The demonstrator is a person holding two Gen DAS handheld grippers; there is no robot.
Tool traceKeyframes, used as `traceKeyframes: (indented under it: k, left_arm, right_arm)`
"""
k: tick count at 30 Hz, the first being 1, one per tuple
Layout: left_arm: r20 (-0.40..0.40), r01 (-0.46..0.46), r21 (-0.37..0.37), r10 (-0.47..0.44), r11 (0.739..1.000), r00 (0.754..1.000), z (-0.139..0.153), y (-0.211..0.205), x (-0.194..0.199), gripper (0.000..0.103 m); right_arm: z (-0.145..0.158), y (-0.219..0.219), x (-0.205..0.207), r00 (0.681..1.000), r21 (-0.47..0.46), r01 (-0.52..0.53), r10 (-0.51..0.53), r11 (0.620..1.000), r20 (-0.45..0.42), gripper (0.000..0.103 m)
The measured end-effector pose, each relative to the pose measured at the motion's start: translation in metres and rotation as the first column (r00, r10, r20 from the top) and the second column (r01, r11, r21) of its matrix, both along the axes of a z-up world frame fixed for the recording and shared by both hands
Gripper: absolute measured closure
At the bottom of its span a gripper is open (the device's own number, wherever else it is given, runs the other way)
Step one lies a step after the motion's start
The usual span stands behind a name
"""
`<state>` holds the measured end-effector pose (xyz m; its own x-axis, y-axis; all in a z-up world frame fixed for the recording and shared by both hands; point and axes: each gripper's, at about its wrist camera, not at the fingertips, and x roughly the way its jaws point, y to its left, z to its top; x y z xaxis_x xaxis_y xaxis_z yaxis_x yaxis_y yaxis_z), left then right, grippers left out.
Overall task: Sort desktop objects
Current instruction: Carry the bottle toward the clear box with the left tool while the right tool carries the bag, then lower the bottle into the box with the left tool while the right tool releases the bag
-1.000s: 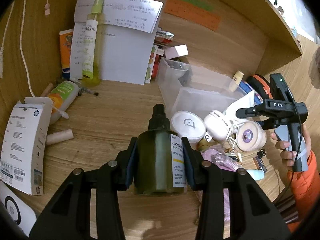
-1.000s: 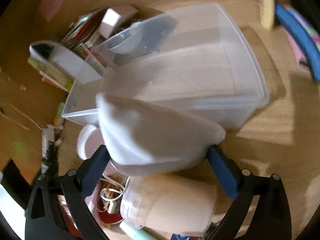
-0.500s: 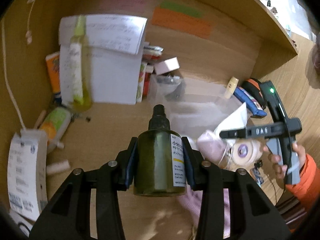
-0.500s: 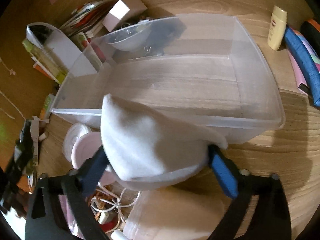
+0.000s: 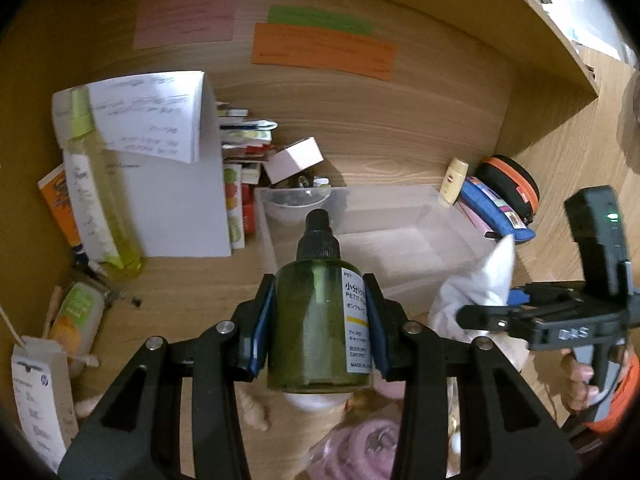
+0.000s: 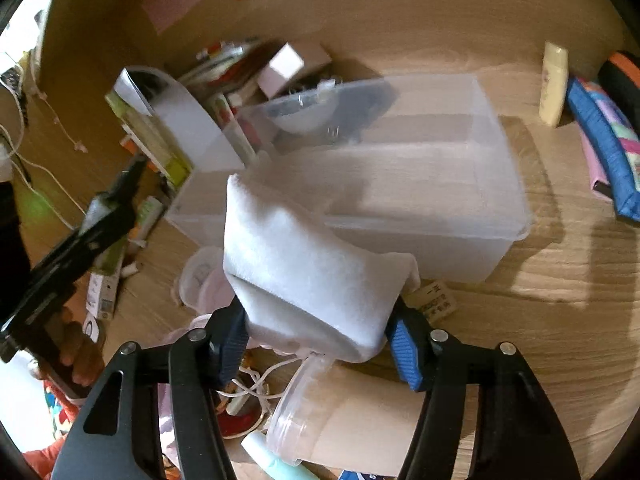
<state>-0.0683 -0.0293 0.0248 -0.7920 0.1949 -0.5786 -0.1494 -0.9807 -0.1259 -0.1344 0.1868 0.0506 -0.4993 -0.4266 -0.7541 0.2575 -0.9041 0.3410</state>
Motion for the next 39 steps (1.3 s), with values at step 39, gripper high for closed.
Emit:
traceKeyframes:
  k: [39]
  left_arm:
    - [0.107, 0.024, -0.107, -0.013, 0.994, 0.994, -0.008, 0.043, -0.100, 0.062]
  right_arm:
    - [0.035, 0.008, -0.071, 0.976, 0.108, 0.089, -0.065, 0.990, -0.208, 0.045]
